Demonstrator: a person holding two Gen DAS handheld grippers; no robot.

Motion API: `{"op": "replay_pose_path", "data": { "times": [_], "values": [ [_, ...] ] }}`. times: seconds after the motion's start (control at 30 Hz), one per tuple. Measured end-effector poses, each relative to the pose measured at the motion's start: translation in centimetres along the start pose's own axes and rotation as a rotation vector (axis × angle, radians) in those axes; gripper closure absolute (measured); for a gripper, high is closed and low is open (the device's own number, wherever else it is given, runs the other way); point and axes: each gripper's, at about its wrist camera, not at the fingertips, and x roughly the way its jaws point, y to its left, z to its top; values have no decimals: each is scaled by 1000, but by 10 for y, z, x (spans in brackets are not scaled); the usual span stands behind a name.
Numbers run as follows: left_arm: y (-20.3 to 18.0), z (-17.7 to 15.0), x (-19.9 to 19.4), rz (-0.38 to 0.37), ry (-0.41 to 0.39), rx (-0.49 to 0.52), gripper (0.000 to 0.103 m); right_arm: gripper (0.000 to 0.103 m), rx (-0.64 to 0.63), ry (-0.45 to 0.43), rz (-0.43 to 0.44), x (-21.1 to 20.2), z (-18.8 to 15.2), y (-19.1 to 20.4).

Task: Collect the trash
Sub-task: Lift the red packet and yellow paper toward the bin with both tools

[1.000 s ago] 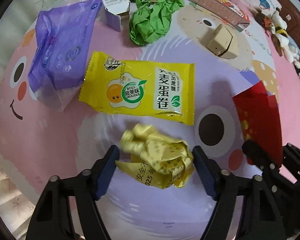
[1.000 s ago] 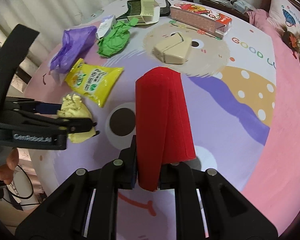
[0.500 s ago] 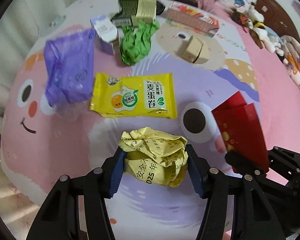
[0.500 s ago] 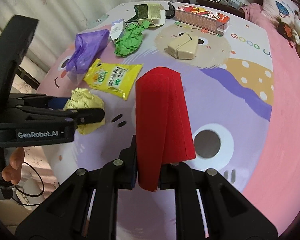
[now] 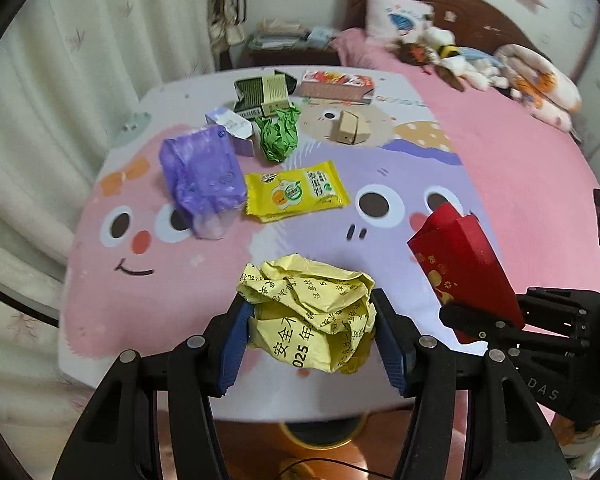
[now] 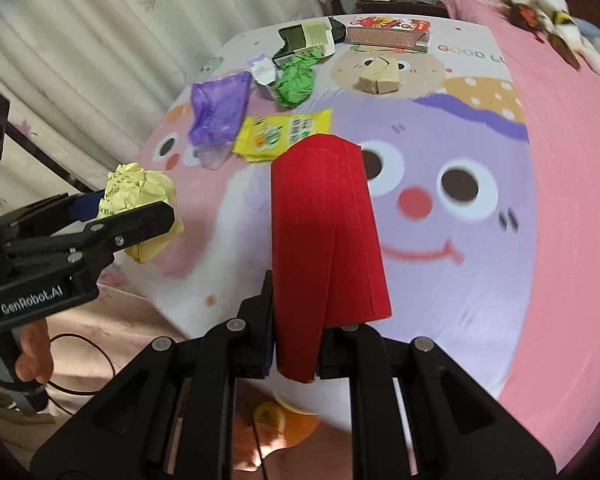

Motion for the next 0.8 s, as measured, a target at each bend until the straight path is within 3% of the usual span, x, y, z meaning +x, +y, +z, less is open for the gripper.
{"op": "replay_pose_path", "data": {
  "times": [0.23, 0.43, 0.8],
  "values": [
    [29, -76, -61, -44, -44, 57, 45, 92, 70, -48, -13, -20, -71, 67],
    [42, -140, -88, -77, -39, 97, 45, 92, 84, -51, -61, -29, -134, 121],
    [29, -230, -56, -137, 128, 120, 45, 92, 114, 63, -121, -15, -223, 146]
  ]
}}
